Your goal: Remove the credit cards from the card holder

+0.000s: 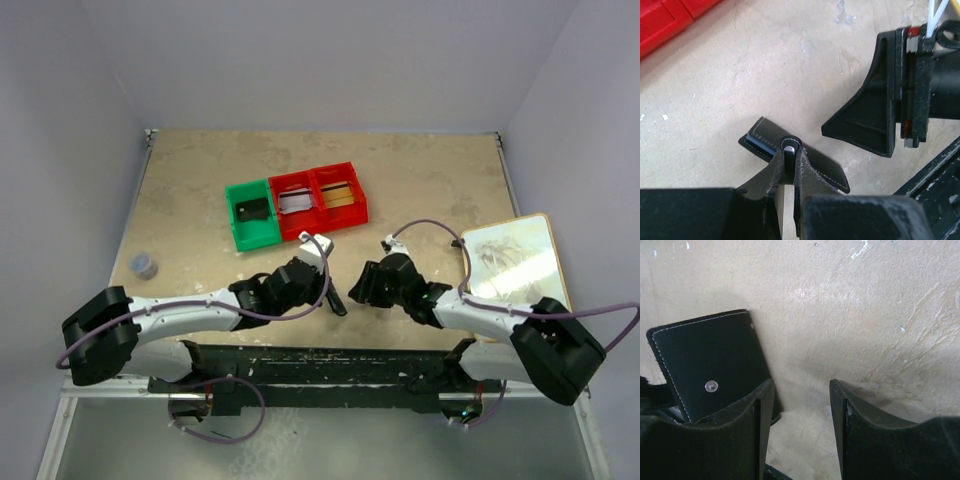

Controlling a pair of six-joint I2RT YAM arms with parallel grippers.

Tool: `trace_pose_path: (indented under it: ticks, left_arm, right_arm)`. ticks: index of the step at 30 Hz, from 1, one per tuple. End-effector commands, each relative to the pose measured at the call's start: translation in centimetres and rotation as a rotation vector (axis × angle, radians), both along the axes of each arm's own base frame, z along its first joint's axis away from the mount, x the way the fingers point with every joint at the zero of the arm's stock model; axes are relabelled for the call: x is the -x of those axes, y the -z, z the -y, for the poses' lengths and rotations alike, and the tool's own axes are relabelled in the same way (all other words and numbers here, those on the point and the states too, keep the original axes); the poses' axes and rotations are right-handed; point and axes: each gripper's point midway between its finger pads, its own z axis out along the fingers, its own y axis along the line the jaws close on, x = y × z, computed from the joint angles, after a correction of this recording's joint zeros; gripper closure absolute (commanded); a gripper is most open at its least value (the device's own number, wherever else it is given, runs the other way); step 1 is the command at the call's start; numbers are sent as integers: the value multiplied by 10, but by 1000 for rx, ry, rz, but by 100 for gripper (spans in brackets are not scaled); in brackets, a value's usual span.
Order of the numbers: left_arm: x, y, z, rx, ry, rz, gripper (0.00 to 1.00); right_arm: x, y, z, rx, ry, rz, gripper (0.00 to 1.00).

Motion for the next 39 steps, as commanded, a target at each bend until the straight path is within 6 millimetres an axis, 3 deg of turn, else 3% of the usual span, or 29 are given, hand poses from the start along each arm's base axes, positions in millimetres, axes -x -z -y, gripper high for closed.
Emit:
trace_pose_path:
  ticks: [1,5,9,17,24,27,34,39]
  left_arm:
    - [-5,-27,2,84,-37,31,100]
    - [-4,-31,5,88,-29,30,100]
    - [-4,-36,5,94,-34,26,100]
    - [-2,-14,-37,111,-215,-14,100]
    - [10,17,-53,124,-257,-82,100]
    - [12,31,-63,116,-300,-103,100]
    - [14,40,-67,121,-312,-117,100]
    - [13,38,-66,117,-311,-113,100]
  right_arm:
    - [-1,-16,-1,12,-30,29,48]
    - [-2,-26,0,4,-23,50,48]
    - [-6,-33,15,40,47,66,47]
    - [-9,-54,25,13,121,107,46]
    - [9,-72,-17,-185,-83,112,43]
    - [4,-74,-27,-220,-103,128,43]
    - [4,-51,-37,-192,-130,51,44]
    - [6,-47,-43,-206,-161,38,44]
